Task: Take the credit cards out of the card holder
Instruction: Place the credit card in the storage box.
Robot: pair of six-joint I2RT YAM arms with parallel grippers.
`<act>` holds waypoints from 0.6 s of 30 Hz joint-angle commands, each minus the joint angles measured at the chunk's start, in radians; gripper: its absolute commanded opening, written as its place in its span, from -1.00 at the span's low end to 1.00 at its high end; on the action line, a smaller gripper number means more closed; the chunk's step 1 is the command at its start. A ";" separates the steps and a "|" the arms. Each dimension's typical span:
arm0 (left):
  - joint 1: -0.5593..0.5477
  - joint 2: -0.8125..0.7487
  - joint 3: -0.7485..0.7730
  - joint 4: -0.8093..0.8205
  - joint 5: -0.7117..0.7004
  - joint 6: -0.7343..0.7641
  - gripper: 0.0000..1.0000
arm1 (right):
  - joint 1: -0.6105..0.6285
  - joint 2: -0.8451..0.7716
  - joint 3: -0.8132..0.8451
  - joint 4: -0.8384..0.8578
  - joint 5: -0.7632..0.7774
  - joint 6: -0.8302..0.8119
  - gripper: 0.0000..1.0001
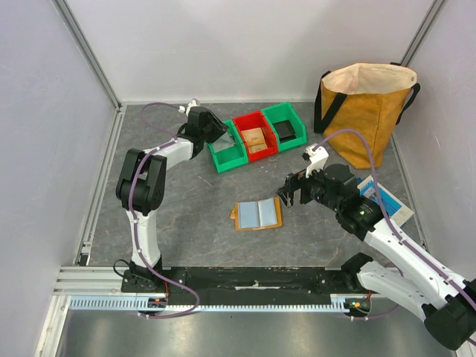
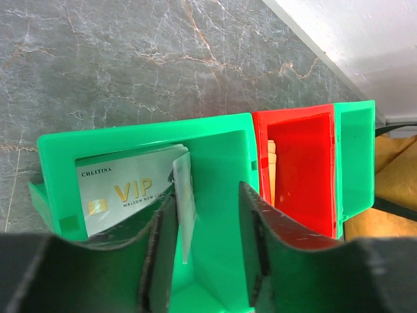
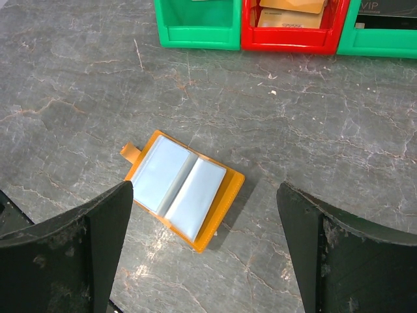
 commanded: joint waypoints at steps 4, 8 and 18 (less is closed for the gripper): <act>0.000 -0.091 0.015 -0.051 -0.073 0.114 0.29 | -0.002 -0.024 0.002 0.000 0.009 -0.011 0.96; 0.001 -0.129 0.024 -0.108 -0.125 0.192 0.44 | -0.002 -0.038 0.008 -0.016 0.007 -0.009 0.96; -0.022 -0.378 -0.081 -0.237 -0.039 0.341 0.40 | -0.002 0.013 0.013 -0.034 -0.088 0.000 0.96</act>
